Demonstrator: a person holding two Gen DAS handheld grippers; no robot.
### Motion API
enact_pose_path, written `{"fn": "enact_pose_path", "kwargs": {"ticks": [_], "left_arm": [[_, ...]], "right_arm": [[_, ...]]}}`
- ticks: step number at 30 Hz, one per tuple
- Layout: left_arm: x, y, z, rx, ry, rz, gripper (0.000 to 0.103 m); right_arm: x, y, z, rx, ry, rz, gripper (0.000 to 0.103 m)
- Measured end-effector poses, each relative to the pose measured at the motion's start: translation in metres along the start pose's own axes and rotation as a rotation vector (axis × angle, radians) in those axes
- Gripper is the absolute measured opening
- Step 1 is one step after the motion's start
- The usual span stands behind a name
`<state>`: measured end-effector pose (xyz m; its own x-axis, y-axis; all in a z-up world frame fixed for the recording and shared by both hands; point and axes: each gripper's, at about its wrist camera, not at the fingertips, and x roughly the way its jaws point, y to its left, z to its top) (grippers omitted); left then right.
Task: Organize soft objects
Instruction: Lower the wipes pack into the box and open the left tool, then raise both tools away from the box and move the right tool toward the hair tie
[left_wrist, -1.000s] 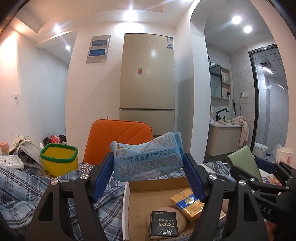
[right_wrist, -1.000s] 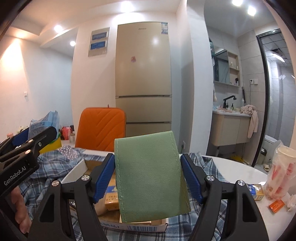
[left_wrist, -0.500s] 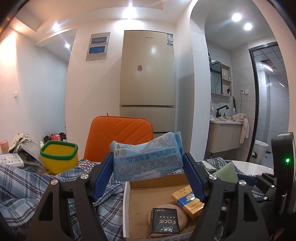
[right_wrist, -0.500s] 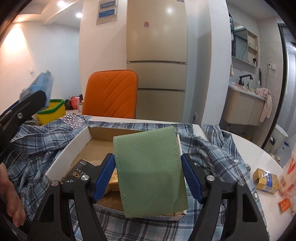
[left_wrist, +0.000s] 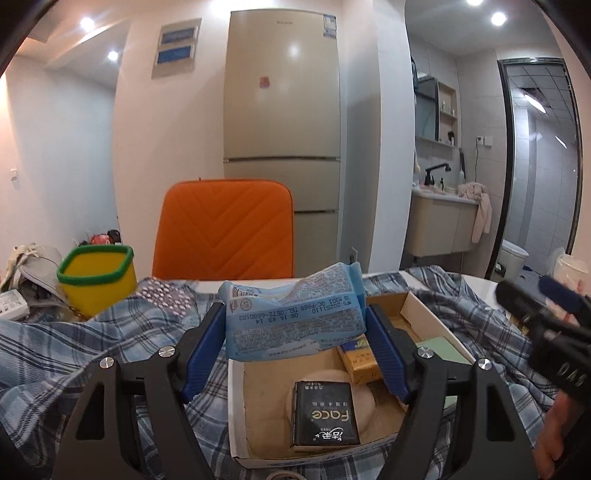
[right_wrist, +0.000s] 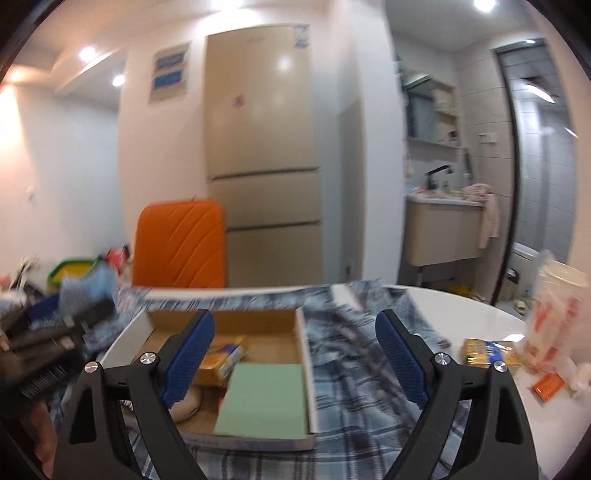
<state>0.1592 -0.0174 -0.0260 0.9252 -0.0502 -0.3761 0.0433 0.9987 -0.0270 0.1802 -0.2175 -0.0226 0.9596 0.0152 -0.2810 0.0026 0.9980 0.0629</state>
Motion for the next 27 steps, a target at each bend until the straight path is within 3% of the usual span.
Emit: {"fn": "enact_pose_path", "kwargs": {"ticks": [3,6,16,27], "left_arm": [[-0.001,-0.002,-0.001,0.004,-0.003,-0.005,0.079],[-0.005,-0.003,-0.001,0.011,-0.018,-0.013,0.103],[-0.026,0.002,0.002,-0.008,-0.112,0.002,0.103],[-0.064,-0.017,0.013,0.081,-0.231,0.014,0.103]], "right_arm": [[-0.005,-0.007,0.002,0.035,-0.013,0.004,0.091],[-0.007,-0.006,0.002,0.029,-0.015,0.013,0.091],[-0.014,-0.004,0.004,0.022,-0.047,0.019,0.091],[-0.030,-0.007,0.012,0.015,-0.123,0.013,0.091]]}}
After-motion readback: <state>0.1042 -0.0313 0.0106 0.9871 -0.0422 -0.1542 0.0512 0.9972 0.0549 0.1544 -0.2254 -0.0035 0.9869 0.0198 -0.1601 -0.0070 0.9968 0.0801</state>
